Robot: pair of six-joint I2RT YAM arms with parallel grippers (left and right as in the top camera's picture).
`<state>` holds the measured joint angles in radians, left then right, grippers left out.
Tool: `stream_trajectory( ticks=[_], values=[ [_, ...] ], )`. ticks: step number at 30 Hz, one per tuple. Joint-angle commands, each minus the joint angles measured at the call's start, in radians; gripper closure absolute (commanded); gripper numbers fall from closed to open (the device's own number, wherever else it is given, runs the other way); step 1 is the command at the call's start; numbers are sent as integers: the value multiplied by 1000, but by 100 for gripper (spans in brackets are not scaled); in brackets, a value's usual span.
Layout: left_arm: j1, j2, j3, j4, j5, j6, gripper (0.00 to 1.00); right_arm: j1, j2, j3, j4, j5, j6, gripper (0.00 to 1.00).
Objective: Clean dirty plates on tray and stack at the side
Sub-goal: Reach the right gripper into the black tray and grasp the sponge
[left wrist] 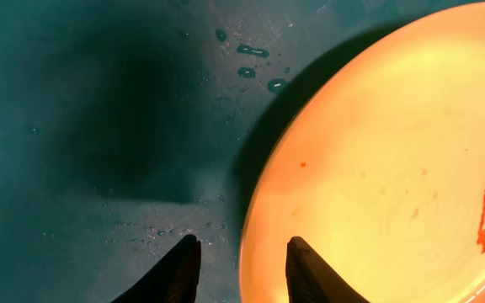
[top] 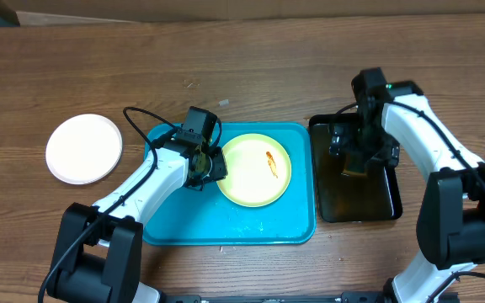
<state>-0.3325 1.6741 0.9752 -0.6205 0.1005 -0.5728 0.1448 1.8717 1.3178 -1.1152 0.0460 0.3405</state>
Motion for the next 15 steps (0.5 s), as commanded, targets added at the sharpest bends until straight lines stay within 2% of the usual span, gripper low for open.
stream_trajectory(
  ticks=[1,5,8,12,13,15],
  values=[
    [-5,7,21,1,-7,12,64,-1,-20,-74,60,36,27,0],
    [-5,7,21,2,-7,12,64,-1,-19,-150,142,-7,27,5],
    [-5,7,21,4,-7,12,64,-1,-19,-182,173,-6,26,17],
    [-5,7,21,4,-8,12,64,-1,-19,-196,190,-7,27,38],
    [-5,7,21,4,-8,12,63,-1,-19,-196,190,-6,27,45],
    [-5,7,21,4,-7,12,61,-1,-19,-196,190,-7,27,66]
  ],
)
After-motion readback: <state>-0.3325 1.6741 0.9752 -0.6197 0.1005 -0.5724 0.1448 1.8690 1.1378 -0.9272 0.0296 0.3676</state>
